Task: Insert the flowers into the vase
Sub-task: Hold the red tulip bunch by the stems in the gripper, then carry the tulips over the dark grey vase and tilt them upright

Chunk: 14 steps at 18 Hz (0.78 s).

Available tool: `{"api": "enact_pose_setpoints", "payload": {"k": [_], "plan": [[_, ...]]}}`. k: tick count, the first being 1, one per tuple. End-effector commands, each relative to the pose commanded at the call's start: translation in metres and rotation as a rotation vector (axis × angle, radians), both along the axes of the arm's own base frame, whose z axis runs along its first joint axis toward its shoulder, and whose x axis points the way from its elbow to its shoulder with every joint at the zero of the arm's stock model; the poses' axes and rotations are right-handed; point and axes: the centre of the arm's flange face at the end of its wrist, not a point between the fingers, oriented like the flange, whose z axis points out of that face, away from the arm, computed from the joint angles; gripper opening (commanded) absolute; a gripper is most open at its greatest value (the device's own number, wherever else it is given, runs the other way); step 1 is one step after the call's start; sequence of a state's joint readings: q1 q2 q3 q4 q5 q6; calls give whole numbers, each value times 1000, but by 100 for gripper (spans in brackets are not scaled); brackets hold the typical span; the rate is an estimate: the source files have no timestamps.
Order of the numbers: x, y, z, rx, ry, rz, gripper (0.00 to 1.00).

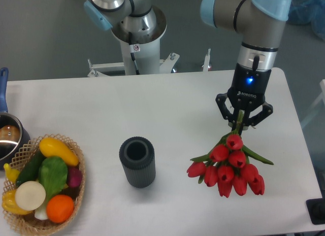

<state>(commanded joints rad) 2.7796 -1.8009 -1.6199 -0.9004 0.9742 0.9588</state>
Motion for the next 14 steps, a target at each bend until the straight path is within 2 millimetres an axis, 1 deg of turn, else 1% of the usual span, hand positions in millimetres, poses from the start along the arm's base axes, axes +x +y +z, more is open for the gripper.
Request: {"api": "enact_pose_setpoints", "payload": {"k": [3,5,8,10,12,13,14], "plan": [[5,6,5,75,-50,-6,7],[9,14,10,125,-58,-35,7],[15,20,13,164,-69,-65,7],[26,32,18,191,-65,-99,7],[37,47,27,295,-77,-168,7],[39,49,27,322,-87,-183,7],[48,58,29,346,-99,-212,9]]}}
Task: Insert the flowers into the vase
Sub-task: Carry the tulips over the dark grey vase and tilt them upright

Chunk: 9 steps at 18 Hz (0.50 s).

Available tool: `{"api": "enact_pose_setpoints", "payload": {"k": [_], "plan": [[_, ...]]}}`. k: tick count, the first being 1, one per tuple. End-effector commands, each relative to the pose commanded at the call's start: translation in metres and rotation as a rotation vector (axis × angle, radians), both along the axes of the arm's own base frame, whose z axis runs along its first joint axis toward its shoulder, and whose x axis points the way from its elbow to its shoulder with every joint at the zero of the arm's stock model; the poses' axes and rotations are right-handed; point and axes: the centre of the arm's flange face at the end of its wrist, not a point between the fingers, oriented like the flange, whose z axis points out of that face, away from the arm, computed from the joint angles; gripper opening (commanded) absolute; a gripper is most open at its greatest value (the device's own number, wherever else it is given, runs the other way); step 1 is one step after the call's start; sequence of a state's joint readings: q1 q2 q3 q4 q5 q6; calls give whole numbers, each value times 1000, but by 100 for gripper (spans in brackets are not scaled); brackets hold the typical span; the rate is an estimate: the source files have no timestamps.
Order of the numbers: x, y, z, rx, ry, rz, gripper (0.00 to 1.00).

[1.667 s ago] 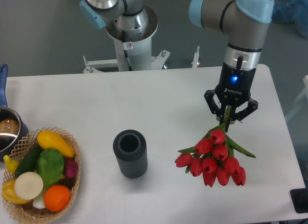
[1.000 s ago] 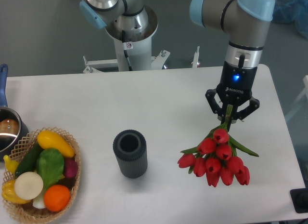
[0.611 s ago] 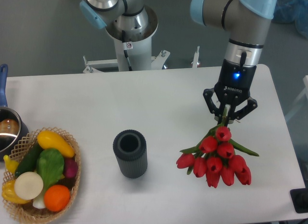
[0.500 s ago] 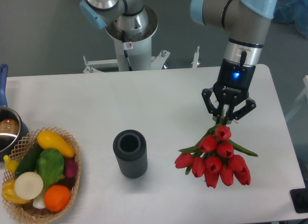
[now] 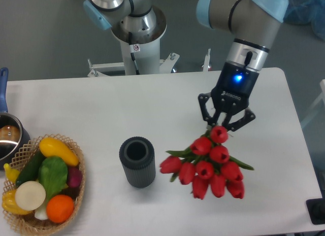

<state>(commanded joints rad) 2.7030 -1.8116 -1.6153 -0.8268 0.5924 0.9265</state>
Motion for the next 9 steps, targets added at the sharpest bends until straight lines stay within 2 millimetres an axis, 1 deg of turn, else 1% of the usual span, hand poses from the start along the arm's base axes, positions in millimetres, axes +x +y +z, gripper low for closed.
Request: {"api": "enact_pose_setpoints", "payload": {"k": [1,5,6,8,9], "plan": [[10,9,3,24,-8,-31,9],[22,16,14,153,-72,-110,9],[22,20,11,175,-96,-127,9],[31,28,8,216,-133,-168,9],[33,28,7,232,-145,-177,9]]}}
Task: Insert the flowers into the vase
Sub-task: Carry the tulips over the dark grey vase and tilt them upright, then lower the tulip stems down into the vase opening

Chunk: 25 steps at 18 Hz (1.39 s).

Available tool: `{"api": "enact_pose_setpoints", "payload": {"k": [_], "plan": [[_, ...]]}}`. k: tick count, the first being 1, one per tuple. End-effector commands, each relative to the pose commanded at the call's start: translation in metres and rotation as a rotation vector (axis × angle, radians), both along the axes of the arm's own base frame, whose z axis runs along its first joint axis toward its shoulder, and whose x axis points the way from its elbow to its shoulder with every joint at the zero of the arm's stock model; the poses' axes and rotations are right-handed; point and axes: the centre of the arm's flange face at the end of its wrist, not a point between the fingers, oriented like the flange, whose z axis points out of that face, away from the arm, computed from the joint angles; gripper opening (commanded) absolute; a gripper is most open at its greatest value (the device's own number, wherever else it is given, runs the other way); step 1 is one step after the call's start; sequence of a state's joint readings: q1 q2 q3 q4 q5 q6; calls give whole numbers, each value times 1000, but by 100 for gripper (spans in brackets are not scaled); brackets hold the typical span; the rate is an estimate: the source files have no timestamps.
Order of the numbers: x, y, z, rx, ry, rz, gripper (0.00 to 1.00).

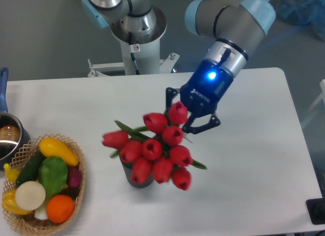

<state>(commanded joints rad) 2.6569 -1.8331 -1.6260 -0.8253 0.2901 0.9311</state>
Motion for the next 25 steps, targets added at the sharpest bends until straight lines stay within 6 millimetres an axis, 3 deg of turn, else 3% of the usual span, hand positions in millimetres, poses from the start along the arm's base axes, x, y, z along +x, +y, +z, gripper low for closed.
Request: {"api": "enact_pose_setpoints", "payload": {"k": [5,11,15,25], "plan": [[8,7,-5,94,-76,-66,9],[0,1,-24,190,-160,-98,9],[-6,5,-47,189,-163,-100,9],[-3,3,-61,177,-184,-97,9]]}}
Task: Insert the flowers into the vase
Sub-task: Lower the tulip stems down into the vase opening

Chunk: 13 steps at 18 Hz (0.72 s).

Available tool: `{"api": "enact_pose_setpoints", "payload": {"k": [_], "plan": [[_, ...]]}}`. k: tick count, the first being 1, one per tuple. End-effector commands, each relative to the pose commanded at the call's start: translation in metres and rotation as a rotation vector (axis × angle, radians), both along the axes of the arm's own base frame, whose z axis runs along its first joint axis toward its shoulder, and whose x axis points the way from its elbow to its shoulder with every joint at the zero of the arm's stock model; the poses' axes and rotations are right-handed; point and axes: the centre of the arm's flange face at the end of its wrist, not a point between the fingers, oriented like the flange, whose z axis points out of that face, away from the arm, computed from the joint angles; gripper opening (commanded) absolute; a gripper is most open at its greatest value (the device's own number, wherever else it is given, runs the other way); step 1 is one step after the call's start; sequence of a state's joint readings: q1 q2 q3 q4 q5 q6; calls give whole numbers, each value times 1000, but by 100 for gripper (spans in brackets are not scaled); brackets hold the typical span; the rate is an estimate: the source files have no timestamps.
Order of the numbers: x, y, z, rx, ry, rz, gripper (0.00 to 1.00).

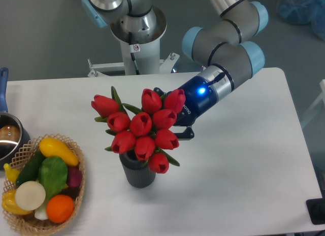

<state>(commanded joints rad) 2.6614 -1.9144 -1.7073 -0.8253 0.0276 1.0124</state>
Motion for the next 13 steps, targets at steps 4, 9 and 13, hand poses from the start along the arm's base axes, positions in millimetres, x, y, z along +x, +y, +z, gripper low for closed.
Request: {"api": "enact_pose_setpoints", "payload": {"k": [4,9,13], "plan": [[0,2,-7,-4,-7,-3,9],[-1,5,-24,8,20,-9,10],[1,5,-32,5,15,-9,10]]}}
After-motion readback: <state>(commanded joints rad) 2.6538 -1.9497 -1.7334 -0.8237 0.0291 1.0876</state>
